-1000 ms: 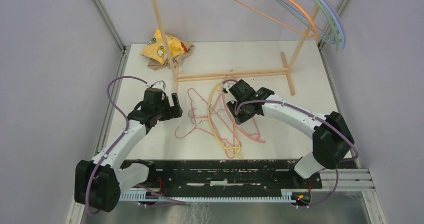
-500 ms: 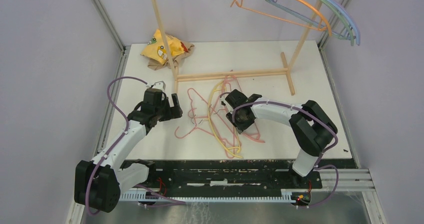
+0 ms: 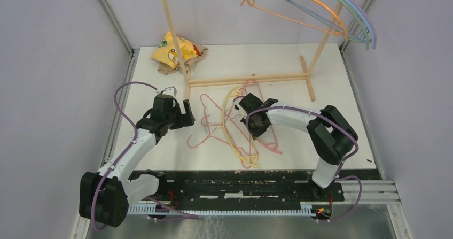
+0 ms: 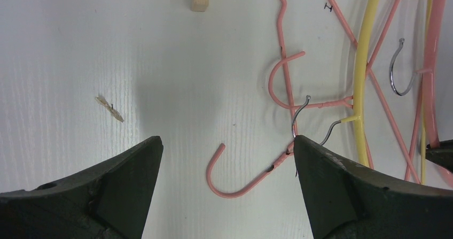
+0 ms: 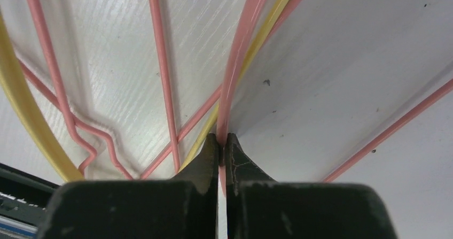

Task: Organize the hangers

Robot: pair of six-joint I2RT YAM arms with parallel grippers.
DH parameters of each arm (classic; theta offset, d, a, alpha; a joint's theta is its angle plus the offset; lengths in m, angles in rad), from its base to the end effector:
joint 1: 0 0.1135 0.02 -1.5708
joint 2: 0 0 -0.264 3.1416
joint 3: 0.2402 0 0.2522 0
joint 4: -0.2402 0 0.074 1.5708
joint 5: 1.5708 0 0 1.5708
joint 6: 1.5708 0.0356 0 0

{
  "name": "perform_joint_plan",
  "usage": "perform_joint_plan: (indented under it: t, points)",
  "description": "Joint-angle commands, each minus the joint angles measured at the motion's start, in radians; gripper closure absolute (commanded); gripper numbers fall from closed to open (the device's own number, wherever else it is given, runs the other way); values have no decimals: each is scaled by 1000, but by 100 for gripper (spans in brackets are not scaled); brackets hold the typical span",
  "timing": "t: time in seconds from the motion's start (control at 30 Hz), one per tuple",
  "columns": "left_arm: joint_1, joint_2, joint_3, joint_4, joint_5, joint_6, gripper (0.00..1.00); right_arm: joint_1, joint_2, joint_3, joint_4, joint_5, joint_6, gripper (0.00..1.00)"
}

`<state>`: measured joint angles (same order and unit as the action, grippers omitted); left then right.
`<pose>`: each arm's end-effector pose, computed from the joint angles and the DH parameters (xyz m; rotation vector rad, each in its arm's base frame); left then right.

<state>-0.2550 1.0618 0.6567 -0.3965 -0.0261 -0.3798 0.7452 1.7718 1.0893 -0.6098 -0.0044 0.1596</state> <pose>0.2096 -0.0537 0.2239 -0.1616 2.3837 -0.2722 0.2430 0.2244 0.1589 -0.8342 2.7643 0.1826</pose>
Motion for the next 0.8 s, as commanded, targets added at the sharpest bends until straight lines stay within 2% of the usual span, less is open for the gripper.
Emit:
perform_joint_plan:
  t: [0.0,0.2,0.33,0.5,0.77]
  points:
    - [-3,-26,6,7,-19,43,1,-3,-121,20,-28,-37,55,100]
    - [-2,-29,4,19,-10,42,1,-8,-301,170,-131,-196,113,99]
    - [-3,-24,3,29,1,40,1,-17,-340,274,-144,-334,182,99]
    - [-1,-22,4,31,7,42,1,-29,-332,413,-53,-475,306,99]
    - [-2,-29,5,41,15,41,1,-90,-298,587,110,-517,453,99]
